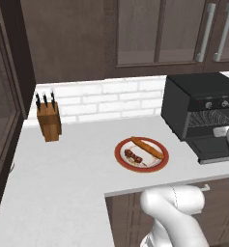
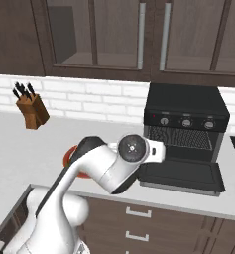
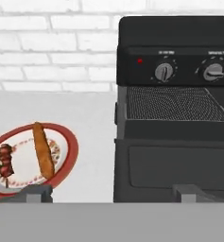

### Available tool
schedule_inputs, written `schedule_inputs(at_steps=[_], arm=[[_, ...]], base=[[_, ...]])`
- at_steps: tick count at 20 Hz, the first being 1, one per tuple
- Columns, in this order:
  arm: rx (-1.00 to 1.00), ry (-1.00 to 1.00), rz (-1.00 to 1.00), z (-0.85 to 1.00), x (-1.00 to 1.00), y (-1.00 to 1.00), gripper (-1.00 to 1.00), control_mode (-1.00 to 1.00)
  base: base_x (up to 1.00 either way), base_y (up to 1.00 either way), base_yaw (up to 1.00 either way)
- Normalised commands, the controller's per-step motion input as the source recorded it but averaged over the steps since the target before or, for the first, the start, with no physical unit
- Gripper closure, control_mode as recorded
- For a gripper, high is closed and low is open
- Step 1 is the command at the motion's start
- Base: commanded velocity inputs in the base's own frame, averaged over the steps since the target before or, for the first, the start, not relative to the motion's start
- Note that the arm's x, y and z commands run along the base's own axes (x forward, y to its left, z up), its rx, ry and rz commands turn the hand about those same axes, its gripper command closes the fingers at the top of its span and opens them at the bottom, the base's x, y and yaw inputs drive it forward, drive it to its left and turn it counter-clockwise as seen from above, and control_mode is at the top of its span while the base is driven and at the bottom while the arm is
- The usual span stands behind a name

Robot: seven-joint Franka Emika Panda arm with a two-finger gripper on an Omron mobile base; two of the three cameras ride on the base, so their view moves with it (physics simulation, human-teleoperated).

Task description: Pick up the kebab skewer and baguette bread, and place them inside the toaster oven. Close the toaster oven door and start by setting the timer.

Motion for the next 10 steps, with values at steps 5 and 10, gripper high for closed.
schedule_inputs(at_steps=[5,10], arm=[[0.03,-0.28,-0.04,0.0,0.26,-0.77,-1.0,-1.0],[0.01,-0.12,-0.04,-0.01,0.25,-0.68,-1.0,-1.0]], base=[[0.0,0.0,0.0],[0.0,0.0,0.0]])
